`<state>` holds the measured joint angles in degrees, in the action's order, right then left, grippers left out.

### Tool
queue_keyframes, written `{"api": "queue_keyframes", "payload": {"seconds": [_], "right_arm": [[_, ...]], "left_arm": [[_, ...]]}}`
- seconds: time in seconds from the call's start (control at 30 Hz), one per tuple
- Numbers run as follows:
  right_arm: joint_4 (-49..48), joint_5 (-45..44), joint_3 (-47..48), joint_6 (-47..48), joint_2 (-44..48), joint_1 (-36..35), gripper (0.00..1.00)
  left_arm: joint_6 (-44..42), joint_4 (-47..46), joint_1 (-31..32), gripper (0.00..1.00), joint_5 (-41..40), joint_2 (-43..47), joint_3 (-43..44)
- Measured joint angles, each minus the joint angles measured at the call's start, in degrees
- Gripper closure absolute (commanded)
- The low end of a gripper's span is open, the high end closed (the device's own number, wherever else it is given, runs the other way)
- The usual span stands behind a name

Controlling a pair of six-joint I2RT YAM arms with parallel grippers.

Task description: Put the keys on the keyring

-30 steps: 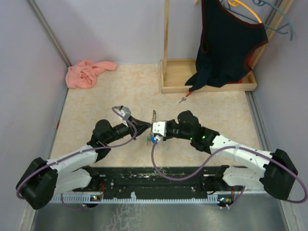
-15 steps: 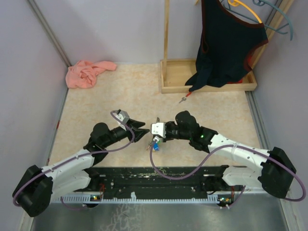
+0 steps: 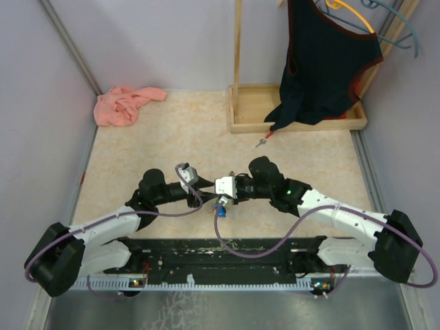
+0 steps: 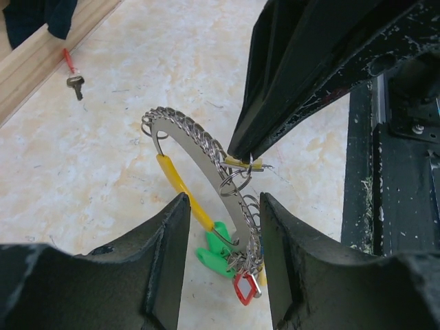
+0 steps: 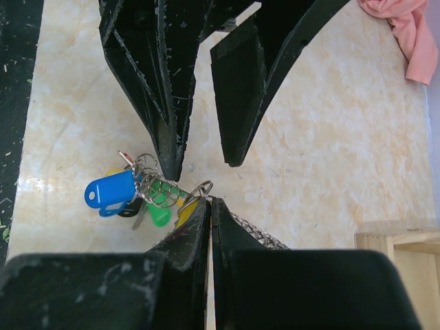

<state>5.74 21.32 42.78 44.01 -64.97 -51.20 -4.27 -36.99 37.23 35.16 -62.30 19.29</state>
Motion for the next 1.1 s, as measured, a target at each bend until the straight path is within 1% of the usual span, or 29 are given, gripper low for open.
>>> {"api": "queue_keyframes", "payload": {"seconds": [0.23, 0.43, 0.57, 0.63, 0.7, 0.73, 0.93, 1.1], "right_arm": [[2.03, 0.87, 1.27, 0.85, 0.0, 0.0, 1.0], [2.62, 1.22, 1.27, 0.98, 0.0, 0.0, 1.0], [2.93, 1.31, 1.27, 0.98, 0.0, 0.0, 1.0], [3.1, 1.33, 1.27, 0.98, 0.0, 0.0, 1.0], [3.34, 1.36, 1.27, 0.98, 0.0, 0.0, 1.0], [3.52, 1.42, 1.27, 0.98, 0.0, 0.0, 1.0], [3.82, 1.46, 1.27, 0.98, 0.0, 0.0, 1.0], [3.67, 0.85, 1.27, 0.96, 0.46, 0.0, 1.0]], "left_arm": [[-4.35, 2.32, -0.92, 0.54, 5.79, -2.29, 2.62], [-5.88, 3.41, -1.14, 0.6, 10.56, -5.29, 4.24], [-6.12, 3.85, -1.29, 0.74, 12.22, -5.64, 4.28], [-6.1, 3.87, -1.36, 0.84, 12.66, -5.64, 4.28], [-6.08, 3.91, -1.38, 0.97, 12.83, -5.62, 4.28], [-6.08, 3.91, -1.38, 1.0, 12.85, -5.62, 4.28], [-4.57, 3.91, -1.4, 1.0, 12.28, -5.53, 4.28], [-0.98, 3.48, -1.4, 1.0, 9.4, -4.2, 4.22]]}}
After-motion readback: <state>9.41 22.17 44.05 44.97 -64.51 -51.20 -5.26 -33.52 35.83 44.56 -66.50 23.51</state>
